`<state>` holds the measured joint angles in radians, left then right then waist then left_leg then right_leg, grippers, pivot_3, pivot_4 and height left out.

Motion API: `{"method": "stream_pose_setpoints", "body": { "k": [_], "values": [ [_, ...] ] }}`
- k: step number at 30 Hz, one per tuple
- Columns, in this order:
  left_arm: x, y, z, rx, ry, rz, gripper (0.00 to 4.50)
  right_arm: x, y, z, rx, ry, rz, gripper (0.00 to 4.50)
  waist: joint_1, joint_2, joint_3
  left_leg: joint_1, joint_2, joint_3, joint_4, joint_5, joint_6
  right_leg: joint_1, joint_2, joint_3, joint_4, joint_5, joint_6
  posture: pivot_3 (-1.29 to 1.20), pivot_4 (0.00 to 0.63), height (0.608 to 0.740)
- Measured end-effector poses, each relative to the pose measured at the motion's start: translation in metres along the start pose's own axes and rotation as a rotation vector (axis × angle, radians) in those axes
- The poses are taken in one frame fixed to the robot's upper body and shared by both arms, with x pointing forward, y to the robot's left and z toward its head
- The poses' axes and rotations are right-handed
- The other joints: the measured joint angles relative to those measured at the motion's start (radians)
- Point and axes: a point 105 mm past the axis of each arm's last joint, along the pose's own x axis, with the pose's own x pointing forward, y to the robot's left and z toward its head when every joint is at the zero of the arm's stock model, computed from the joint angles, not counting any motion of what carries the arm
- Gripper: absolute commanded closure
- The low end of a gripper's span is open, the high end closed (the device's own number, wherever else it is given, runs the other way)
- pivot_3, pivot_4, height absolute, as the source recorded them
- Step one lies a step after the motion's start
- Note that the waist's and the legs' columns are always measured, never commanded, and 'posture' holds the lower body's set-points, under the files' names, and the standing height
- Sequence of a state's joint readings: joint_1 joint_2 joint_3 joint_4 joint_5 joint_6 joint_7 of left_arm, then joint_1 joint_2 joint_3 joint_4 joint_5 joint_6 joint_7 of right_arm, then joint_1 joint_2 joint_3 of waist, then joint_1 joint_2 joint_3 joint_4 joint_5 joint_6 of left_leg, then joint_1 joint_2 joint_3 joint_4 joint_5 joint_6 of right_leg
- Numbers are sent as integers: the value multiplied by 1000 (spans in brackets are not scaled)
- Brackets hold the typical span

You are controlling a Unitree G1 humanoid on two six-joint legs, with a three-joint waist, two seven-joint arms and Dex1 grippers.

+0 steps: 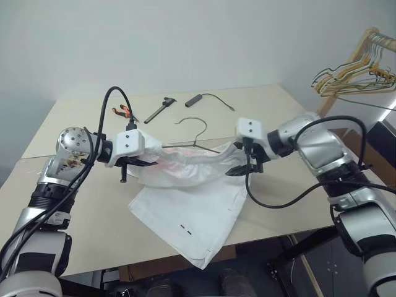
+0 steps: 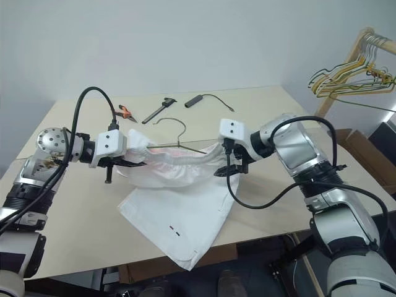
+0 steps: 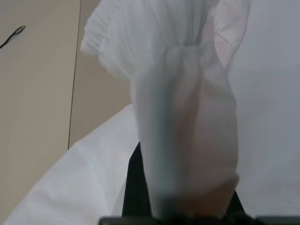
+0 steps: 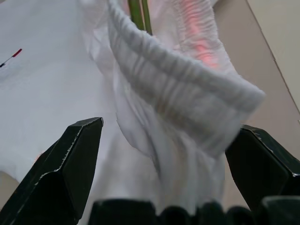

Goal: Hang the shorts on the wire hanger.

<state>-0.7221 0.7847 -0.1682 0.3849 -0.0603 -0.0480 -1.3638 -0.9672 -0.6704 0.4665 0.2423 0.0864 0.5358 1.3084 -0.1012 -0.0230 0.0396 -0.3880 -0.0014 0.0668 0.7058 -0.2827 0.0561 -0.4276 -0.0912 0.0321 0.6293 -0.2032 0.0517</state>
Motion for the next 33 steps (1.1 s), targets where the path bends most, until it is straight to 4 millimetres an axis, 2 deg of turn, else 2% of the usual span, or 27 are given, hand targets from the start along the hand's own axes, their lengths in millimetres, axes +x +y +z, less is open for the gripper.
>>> {"method": "stream_pose_setpoints", "body": {
  "k": [1,5,12,17,21,24,27,31,33],
  "values": [
    [0,0,0,-1,-1,1,4500,3,-1,1,2,2,1,605,1,0,0,0,0,0,0,0,0,0,0,0,0,0,0,-86,0,740],
    [1,-3,1,0,-8,-2,4500,15,3,8,1,-7,28,1975,2,0,0,0,0,0,0,0,0,0,0,0,0,0,0,-90,0,740],
    [2,-3,2,-4,-18,0,4500,14,5,14,-46,12,14,4461,3,0,0,0,0,0,1,0,0,0,0,-1,0,0,0,-99,0,740],
    [5,-3,3,-3,-35,-3,4500,9,7,14,-58,27,4,4461,2,0,0,0,0,0,1,0,0,0,0,-1,0,0,0,-121,0,740],
    [11,-3,10,-34,-103,-6,3354,2,12,9,-12,29,16,4500,2,0,0,-1,0,-1,3,0,0,0,0,-1,0,0,0,-132,0,740],
    [8,6,22,-62,-171,14,2334,-2,21,4,48,4,37,4500,-1,0,0,-3,0,-1,5,-1,1,0,0,-2,0,0,0,-146,0,740],
    [-4,20,28,-75,-217,72,1318,-12,27,-2,116,-19,25,4500,-2,0,0,-2,0,-2,5,-1,1,0,0,-2,0,0,0,-152,0,740],
    [-21,35,23,-122,-248,174,50,-22,41,-24,264,-13,-2,4500,-5,0,0,-2,0,-2,5,-1,1,0,-1,-3,0,0,0,-152,0,740],
    [-33,44,29,-146,-297,239,16,-27,49,-38,373,-11,-29,4500,-5,0,0,-3,0,-2,5,-1,1,0,-1,-3,-1,0,0,-155,0,740]
  ]
}}
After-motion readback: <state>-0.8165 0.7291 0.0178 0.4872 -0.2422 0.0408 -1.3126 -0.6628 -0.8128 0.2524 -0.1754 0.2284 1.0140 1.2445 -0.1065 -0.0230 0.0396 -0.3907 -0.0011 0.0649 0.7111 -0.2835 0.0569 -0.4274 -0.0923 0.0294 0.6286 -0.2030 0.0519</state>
